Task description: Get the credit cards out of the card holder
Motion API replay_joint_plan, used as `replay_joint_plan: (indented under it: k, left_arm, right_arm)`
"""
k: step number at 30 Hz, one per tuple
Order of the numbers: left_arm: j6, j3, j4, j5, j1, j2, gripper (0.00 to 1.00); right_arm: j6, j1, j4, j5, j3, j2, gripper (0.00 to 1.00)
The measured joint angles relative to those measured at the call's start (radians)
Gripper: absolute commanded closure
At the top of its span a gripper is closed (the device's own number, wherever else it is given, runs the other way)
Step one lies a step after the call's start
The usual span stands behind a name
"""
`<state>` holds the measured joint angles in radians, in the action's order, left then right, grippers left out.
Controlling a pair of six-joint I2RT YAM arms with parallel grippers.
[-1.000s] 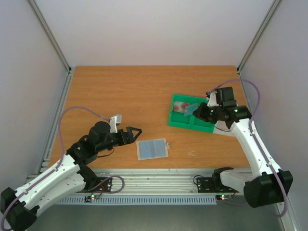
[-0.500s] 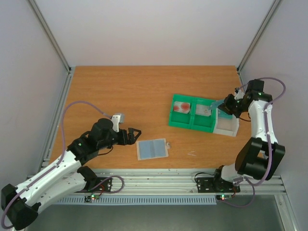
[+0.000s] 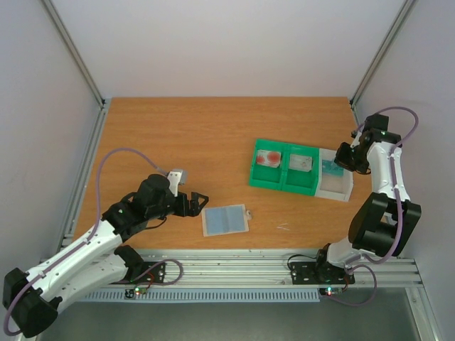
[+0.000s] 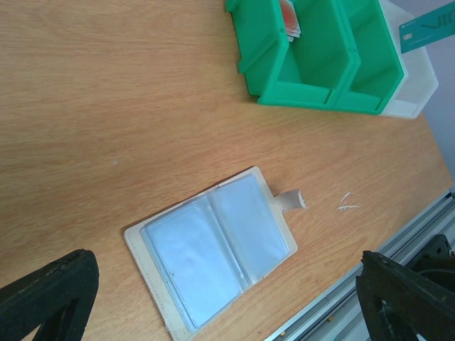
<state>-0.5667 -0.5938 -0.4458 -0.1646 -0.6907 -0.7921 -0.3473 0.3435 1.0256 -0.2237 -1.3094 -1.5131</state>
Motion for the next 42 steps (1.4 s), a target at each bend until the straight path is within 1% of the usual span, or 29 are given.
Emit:
replay_joint_plan:
  k: [5, 11, 19, 24, 27, 36, 39, 42]
  left_arm:
    - [0.000, 0.000, 0.000, -0.003, 0.002, 0.003, 0.01]
    - [-0.003, 0.000, 0.000, -0.004, 0.002, 0.036, 0.01]
    - [-0.010, 0.000, 0.003, 0.002, 0.003, 0.038, 0.01]
    - [-0.032, 0.000, 0.012, -0.001, 0.006, 0.005, 0.01]
    - [-0.043, -0.002, 0.015, -0.004, 0.006, -0.022, 0.01]
    - [-0.060, -0.060, 0.019, -0.019, 0.007, -0.098, 0.01]
    - [-0.066, -0.063, 0.025, -0.024, 0.007, -0.100, 0.01]
    - [-0.076, -0.063, 0.025, -0.027, 0.007, -0.100, 0.01]
  right_arm:
    - [-0.064, 0.006, -0.013, 0.007, 0.000, -0.060, 0.99]
    - [-0.135, 0.011, -0.018, -0.057, -0.006, -0.171, 0.99]
    - [-0.186, 0.032, -0.004, -0.140, -0.074, -0.179, 0.99]
    - [-0.208, 0.052, 0.008, -0.188, -0.112, -0.210, 0.99]
    - [-0.214, 0.058, 0.013, -0.200, -0.113, -0.235, 0.96]
    - [-0.216, 0.061, 0.013, -0.216, -0.131, -0.284, 0.93]
    - [-0.216, 0.061, 0.015, -0.210, -0.141, -0.299, 0.89]
    - [-0.216, 0.061, 0.014, -0.201, -0.148, -0.311, 0.87]
